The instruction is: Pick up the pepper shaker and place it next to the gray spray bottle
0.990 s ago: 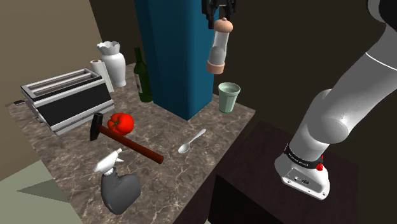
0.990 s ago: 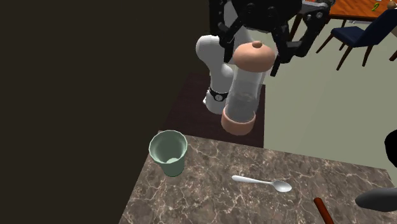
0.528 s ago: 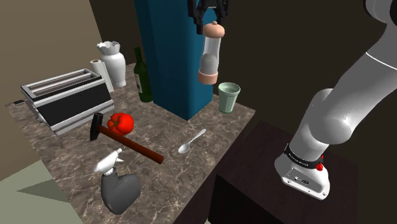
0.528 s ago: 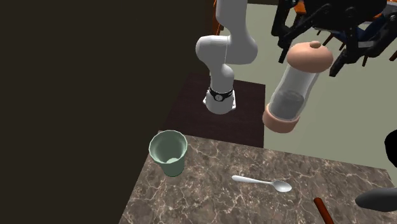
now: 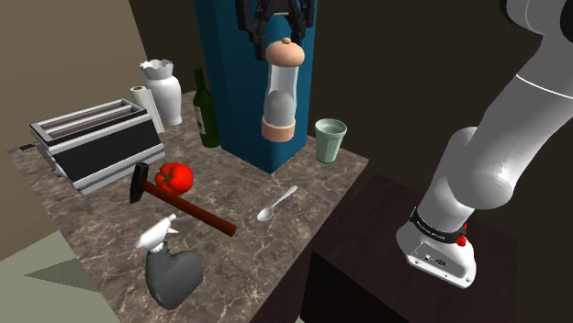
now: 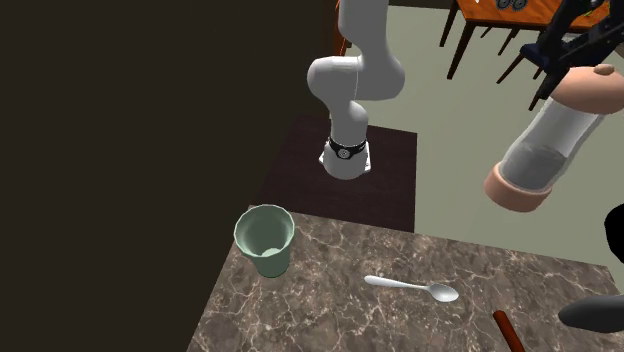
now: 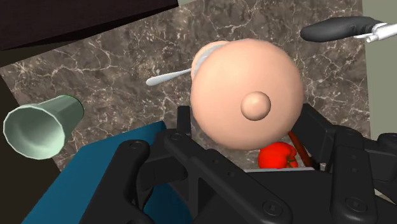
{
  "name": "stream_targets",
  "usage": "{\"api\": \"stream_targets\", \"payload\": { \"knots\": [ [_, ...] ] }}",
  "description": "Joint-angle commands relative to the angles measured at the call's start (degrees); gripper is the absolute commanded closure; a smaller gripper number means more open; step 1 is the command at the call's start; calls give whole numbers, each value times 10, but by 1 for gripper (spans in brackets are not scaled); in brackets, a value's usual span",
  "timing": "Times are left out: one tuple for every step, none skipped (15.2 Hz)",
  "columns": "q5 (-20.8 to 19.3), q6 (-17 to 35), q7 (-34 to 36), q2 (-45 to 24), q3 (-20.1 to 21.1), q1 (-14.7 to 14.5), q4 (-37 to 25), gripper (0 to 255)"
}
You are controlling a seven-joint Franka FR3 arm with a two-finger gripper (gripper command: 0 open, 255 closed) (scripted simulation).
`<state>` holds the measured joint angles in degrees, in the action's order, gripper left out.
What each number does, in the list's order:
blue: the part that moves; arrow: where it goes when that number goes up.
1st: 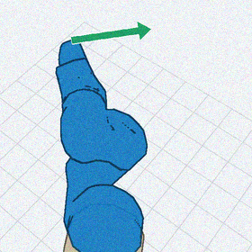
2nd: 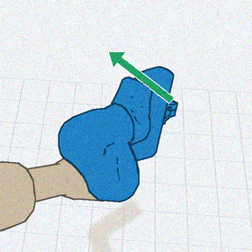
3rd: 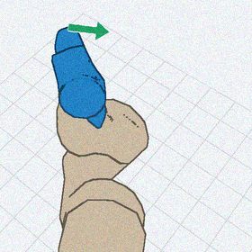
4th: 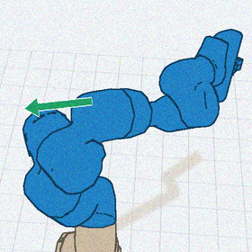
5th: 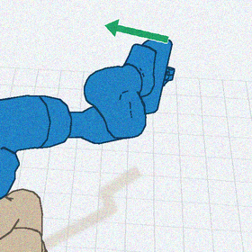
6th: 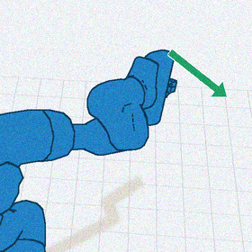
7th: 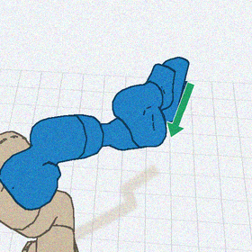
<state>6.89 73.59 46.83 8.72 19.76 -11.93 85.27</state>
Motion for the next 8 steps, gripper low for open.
{"api": "stream_targets", "payload": {
  "knots": [
    [0, 2, 33, -14, 20, -12, -14, 255],
    [-2, 2, 50, -24, 30, -19, -25, 255],
    [-5, 3, 67, -35, 40, -26, -37, 255],
    [-8, 2, 85, -47, 50, -33, -49, 255],
    [-12, 2, 102, -60, 61, -41, -63, 255],
    [-17, 1, 120, -74, 71, -49, -78, 255],
    [-24, 0, 138, -89, 81, -58, -94, 255],
    [-31, -2, 156, -105, 91, -69, -112, 255]
  ]
}}
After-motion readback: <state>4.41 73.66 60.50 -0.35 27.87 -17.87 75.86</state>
